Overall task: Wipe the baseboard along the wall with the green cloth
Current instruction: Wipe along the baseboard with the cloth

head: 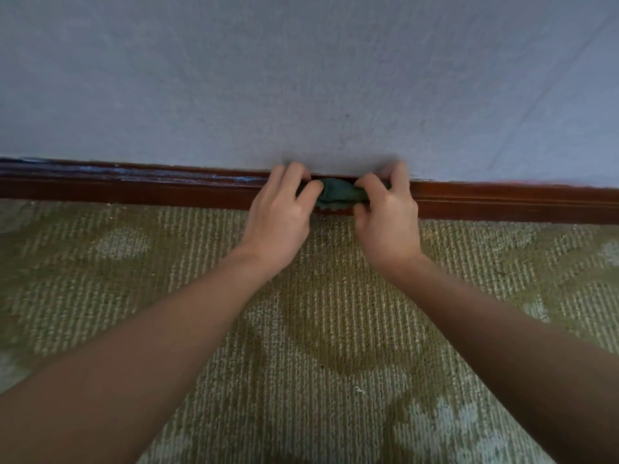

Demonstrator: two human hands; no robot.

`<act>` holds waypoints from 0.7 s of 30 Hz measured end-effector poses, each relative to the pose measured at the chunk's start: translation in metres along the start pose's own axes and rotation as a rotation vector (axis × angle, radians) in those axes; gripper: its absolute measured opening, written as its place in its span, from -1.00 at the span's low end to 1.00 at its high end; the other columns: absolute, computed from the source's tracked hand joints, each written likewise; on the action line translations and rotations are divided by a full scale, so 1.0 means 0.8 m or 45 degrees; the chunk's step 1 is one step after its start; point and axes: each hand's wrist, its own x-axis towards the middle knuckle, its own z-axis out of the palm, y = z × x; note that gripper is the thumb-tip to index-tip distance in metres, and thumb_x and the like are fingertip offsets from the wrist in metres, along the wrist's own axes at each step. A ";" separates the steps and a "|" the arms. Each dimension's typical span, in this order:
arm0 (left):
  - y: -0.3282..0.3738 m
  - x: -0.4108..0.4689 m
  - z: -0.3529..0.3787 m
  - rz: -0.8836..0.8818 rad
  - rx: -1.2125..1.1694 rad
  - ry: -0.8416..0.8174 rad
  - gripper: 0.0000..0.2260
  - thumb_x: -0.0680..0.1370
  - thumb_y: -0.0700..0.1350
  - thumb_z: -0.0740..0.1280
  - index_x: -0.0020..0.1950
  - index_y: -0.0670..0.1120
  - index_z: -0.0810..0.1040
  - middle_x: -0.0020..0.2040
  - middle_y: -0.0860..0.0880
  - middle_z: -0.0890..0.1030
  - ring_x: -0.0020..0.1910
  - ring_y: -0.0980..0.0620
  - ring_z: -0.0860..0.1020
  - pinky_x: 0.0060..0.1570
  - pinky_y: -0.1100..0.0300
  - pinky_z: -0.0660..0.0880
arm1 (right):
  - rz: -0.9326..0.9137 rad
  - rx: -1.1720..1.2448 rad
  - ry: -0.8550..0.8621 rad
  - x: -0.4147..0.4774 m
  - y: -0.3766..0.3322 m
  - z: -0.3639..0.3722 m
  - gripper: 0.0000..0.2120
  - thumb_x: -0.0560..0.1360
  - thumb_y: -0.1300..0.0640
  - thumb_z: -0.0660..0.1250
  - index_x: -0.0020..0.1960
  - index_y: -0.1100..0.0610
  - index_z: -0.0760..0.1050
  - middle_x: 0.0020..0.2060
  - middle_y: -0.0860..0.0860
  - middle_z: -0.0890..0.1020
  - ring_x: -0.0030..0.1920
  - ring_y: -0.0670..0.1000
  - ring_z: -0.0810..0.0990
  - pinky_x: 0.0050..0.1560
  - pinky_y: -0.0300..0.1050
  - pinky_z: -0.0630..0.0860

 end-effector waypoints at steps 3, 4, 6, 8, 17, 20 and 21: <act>-0.016 -0.002 -0.006 0.123 0.074 -0.039 -0.80 0.30 -0.52 0.35 -0.10 -0.40 0.58 -0.15 -0.33 0.56 -0.20 -0.27 0.55 -0.44 0.05 0.47 | 0.043 -0.018 -0.023 0.001 -0.010 0.012 -0.76 0.36 0.45 0.33 0.02 0.30 0.48 0.00 0.29 0.41 -0.24 0.28 0.51 -0.27 0.06 0.51; -0.021 -0.004 -0.007 0.164 0.104 -0.049 -0.83 0.33 -0.49 0.31 -0.10 -0.41 0.57 -0.15 -0.33 0.56 -0.20 -0.26 0.55 -0.44 0.06 0.46 | 0.035 -0.022 -0.050 0.000 -0.012 0.015 -0.75 0.37 0.44 0.32 0.04 0.29 0.48 0.01 0.28 0.41 -0.23 0.27 0.51 -0.27 0.05 0.51; -0.025 -0.009 -0.006 0.188 0.130 -0.031 -0.83 0.39 -0.42 0.22 -0.11 -0.41 0.57 -0.16 -0.33 0.56 -0.17 -0.21 0.51 -0.45 0.06 0.45 | 0.015 -0.027 -0.082 -0.001 -0.011 0.015 -0.75 0.38 0.44 0.33 0.03 0.28 0.49 0.00 0.27 0.42 -0.22 0.25 0.52 -0.28 0.01 0.50; -0.017 -0.006 -0.004 0.141 0.093 -0.010 -0.86 0.37 -0.42 0.26 -0.14 -0.41 0.57 -0.19 -0.32 0.56 -0.18 -0.19 0.47 -0.47 0.07 0.45 | -0.021 -0.019 -0.091 -0.003 -0.004 0.005 -0.78 0.36 0.45 0.36 -0.01 0.30 0.51 -0.03 0.28 0.45 -0.24 0.25 0.52 -0.31 -0.01 0.50; 0.001 0.010 0.001 0.315 0.165 -0.058 -0.83 0.38 -0.39 0.13 -0.27 -0.30 0.52 -0.29 -0.26 0.51 -0.34 -0.16 0.51 -0.50 0.18 0.27 | -0.039 -0.075 -0.096 -0.002 0.016 -0.012 -0.81 0.31 0.51 0.35 -0.11 0.35 0.51 -0.11 0.30 0.45 -0.34 0.20 0.48 -0.37 0.06 0.54; -0.004 0.004 0.000 0.268 0.166 -0.059 -0.91 0.30 -0.48 0.31 -0.26 -0.34 0.53 -0.29 -0.26 0.52 -0.33 -0.17 0.52 -0.50 0.18 0.30 | -0.010 -0.043 -0.104 -0.006 0.008 -0.005 -0.82 0.33 0.50 0.35 -0.09 0.35 0.51 -0.09 0.29 0.46 -0.33 0.14 0.45 -0.35 -0.05 0.48; -0.004 0.001 0.000 0.213 0.144 -0.040 -0.86 0.25 -0.51 0.37 -0.25 -0.35 0.55 -0.29 -0.26 0.52 -0.32 -0.18 0.52 -0.51 0.17 0.34 | -0.023 -0.027 -0.101 -0.007 0.007 -0.005 -0.82 0.33 0.49 0.36 -0.08 0.36 0.51 -0.08 0.30 0.47 -0.32 0.17 0.48 -0.35 -0.07 0.45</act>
